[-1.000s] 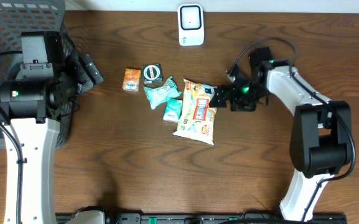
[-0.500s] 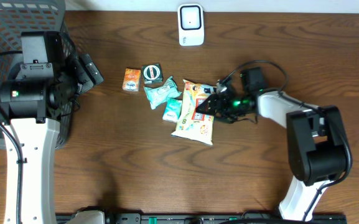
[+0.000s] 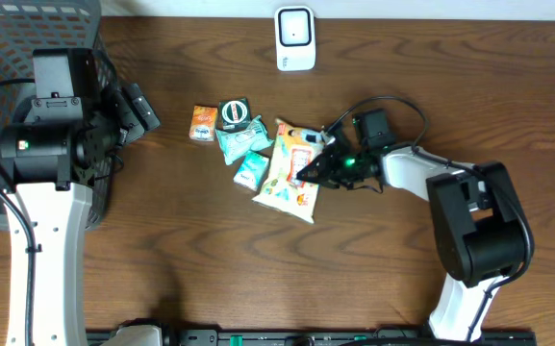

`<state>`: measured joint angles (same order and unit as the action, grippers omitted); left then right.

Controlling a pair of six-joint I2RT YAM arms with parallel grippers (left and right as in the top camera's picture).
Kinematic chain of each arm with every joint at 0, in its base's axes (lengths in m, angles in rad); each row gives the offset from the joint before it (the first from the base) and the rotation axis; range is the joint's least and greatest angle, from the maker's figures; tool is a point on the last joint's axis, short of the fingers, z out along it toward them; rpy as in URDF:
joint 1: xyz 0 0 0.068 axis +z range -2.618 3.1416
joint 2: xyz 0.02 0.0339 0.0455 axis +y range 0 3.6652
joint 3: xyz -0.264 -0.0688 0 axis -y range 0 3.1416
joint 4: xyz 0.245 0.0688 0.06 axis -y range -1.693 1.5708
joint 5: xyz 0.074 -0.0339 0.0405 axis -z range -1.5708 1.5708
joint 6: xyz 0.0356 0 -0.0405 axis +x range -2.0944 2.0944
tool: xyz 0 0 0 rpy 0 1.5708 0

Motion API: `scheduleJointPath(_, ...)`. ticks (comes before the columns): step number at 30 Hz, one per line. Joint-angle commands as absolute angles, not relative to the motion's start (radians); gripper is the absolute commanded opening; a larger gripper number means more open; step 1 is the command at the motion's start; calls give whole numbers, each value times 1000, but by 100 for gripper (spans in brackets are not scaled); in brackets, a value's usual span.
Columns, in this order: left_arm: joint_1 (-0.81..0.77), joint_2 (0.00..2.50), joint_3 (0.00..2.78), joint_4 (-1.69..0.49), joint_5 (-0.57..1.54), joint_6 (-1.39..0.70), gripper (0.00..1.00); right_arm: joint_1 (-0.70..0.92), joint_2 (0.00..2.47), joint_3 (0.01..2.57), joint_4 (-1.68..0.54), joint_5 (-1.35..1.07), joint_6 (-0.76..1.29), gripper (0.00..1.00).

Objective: Scan the item barcode

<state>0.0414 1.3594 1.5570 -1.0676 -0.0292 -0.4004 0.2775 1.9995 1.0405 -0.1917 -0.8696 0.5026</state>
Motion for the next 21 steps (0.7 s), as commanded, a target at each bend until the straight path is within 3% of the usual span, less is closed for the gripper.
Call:
scheduleJointPath(1, 46, 1354, 1557, -1069, -35, -409, 98, 221, 1917, 1103, -269, -791, 412, 1)
scheduleJointPath(3, 46, 1354, 1557, -1069, -35, -409, 98, 210, 1852, 1142, -376, -645, 354, 1)
scheduleJointPath(7, 46, 1354, 1557, -1069, -35, -410, 98, 236, 1719, 1243, -612, -129, 261, 1)
scheduleJointPath(13, 46, 1354, 1557, -1069, -35, -409, 98, 377, 1639, 1287, -723, 706, 198, 1)
scheduleJointPath(16, 46, 1354, 1557, -1069, -35, -409, 98, 428, 1658, 1276, -726, 855, 192, 1)
scheduleJointPath(21, 46, 1354, 1557, -1069, -35, -409, 98, 450, 1758, 1255, -727, 736, 231, 1)
